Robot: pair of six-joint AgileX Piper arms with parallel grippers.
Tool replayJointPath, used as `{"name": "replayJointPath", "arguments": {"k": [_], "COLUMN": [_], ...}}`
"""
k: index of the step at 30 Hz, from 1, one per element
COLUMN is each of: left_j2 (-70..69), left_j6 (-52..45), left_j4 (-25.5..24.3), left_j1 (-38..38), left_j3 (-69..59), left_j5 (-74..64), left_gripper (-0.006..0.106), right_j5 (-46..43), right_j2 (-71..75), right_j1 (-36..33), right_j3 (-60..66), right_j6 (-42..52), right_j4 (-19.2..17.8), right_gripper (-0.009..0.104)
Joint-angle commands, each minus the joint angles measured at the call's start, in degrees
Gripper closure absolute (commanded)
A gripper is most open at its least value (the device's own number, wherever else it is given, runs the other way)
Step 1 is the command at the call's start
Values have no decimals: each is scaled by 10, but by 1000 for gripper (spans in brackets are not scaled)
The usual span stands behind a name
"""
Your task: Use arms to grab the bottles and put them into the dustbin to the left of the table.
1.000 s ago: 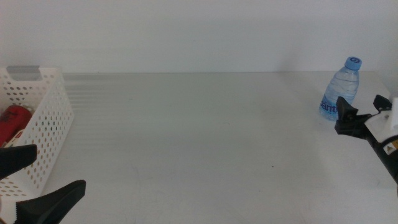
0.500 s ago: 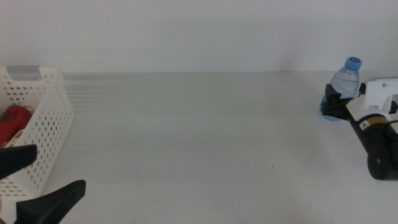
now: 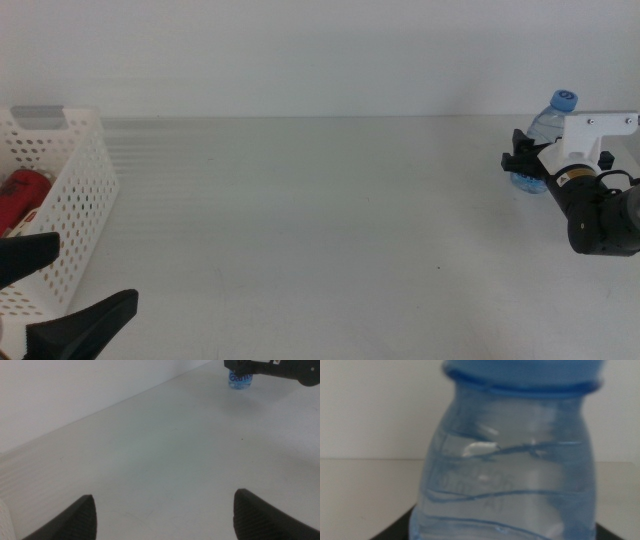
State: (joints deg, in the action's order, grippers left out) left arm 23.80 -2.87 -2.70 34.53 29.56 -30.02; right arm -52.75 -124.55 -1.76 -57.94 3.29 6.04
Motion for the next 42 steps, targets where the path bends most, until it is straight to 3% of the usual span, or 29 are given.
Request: {"name": "replayJointPath", "arguments": {"k": [1, 2, 6, 11, 21, 31, 42], "left_j2": [3, 3, 3, 3, 3, 3, 3], "left_j6": [6, 6, 6, 6, 6, 6, 6], "left_j4": [0, 0, 0, 0, 0, 0, 0], "left_j1": [2, 2, 2, 2, 2, 2, 2], "left_j3": [16, 16, 16, 16, 16, 16, 16], "left_j5": [43, 43, 43, 43, 43, 43, 43], "left_gripper": [10, 10, 10, 10, 10, 10, 10], "right_j5": [-10, -1, 47, 59, 65, 76, 51], "right_j2": [47, 54, 90, 145, 169, 98, 44], "right_j1": [2, 1, -5, -45, -218, -355, -397], "right_j3": [-13, -9, 1, 1, -50, -122, -126], "right_j6": [-3, -6, -20, -41, -104, -116, -115], "right_j4": [-19, -19, -38, -131, -194, -200, -202], "right_gripper": [75, 95, 95, 95, 95, 95, 94]}}
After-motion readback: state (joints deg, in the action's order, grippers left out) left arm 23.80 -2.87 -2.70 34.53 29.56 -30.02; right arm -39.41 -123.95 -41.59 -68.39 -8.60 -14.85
